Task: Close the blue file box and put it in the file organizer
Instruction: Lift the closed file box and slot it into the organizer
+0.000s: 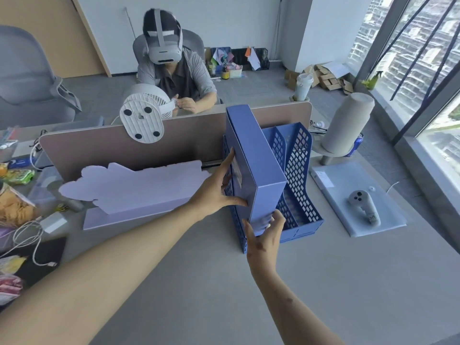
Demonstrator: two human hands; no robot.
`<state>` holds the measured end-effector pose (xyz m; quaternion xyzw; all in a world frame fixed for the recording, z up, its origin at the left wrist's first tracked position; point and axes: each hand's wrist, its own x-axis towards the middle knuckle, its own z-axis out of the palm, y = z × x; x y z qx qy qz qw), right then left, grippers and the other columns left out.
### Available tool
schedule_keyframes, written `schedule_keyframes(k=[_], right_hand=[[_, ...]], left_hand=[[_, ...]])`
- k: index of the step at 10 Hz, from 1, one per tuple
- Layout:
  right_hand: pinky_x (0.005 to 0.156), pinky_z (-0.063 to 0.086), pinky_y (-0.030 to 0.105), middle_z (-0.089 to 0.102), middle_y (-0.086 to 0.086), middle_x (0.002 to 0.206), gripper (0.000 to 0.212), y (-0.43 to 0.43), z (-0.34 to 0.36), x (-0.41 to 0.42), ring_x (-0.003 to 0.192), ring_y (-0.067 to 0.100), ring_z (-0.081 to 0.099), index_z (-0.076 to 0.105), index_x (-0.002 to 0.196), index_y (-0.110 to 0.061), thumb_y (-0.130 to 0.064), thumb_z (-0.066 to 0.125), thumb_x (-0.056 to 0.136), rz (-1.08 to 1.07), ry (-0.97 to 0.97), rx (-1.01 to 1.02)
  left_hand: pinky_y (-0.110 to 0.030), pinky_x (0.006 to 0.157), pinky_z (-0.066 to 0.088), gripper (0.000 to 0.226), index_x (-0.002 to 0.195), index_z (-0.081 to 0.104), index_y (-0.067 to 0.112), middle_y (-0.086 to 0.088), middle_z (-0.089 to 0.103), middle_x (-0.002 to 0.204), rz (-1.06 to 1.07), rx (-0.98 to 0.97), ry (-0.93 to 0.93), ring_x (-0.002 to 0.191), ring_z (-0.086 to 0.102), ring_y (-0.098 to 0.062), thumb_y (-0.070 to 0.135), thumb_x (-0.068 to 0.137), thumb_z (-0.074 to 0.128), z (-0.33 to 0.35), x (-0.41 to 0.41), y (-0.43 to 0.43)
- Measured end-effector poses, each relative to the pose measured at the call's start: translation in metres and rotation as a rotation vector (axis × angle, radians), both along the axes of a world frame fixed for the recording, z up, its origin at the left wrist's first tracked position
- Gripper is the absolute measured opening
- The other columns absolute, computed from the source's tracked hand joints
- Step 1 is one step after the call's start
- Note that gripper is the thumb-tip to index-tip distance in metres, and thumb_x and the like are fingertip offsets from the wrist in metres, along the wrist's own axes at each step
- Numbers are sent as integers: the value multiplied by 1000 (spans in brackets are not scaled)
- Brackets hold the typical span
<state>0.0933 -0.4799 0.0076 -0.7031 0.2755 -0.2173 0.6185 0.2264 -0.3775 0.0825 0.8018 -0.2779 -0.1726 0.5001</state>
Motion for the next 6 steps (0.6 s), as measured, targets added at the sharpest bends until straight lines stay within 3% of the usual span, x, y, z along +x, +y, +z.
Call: schedule_keyframes(k=[1, 2, 3, 4, 5, 6], right_hand=[[79, 38, 0, 45, -8, 121, 56, 0, -10, -3, 101, 4, 44, 36, 130, -22, -16, 70, 87, 25, 58, -35], [61, 39, 1, 46, -27, 101, 50, -1, -10, -3, 85, -15, 50, 31, 113, -37, -19, 70, 87, 25, 134, -70], [58, 39, 7, 43, -26, 98, 49, -4, -2, 0, 77, -26, 47, 31, 112, -30, -22, 71, 86, 32, 186, -90], [64, 41, 16, 50, -16, 104, 51, -9, -2, 0, 82, -9, 52, 35, 116, -26, -27, 74, 83, 51, 211, -140], [91, 52, 45, 59, -3, 117, 58, -18, 12, -5, 103, 18, 58, 39, 118, -32, -35, 78, 75, 118, 180, -154], [98, 49, 28, 59, -1, 121, 56, -26, 49, -11, 113, 5, 58, 44, 124, -26, -27, 79, 80, 105, -31, -159]], left_hand=[[-7, 97, 41, 125, 153, -1, 49, 13, 34, 158, 12, 30, 23, 135, 46, -10, 20, 69, 88, -11, -5, 1], [-18, 93, 49, 121, 152, -2, 50, 23, 32, 152, 11, 64, 24, 122, 61, -16, 18, 74, 84, -22, -11, 1], [-14, 94, 46, 118, 151, 1, 53, 30, 32, 142, 31, 60, 41, 126, 58, -14, 18, 75, 84, -28, -13, 1], [-10, 95, 42, 114, 151, 4, 51, 21, 33, 150, 44, 29, 60, 134, 49, -18, 18, 75, 83, -27, -15, 2], [-30, 105, 42, 100, 154, 18, 41, 0, 42, 155, 99, 45, 47, 136, 48, -24, 24, 78, 81, -22, -16, 7], [-29, 105, 44, 76, 148, 40, 30, -1, 56, 142, 134, 47, 27, 129, 54, -17, 31, 82, 77, -11, -18, 19]])
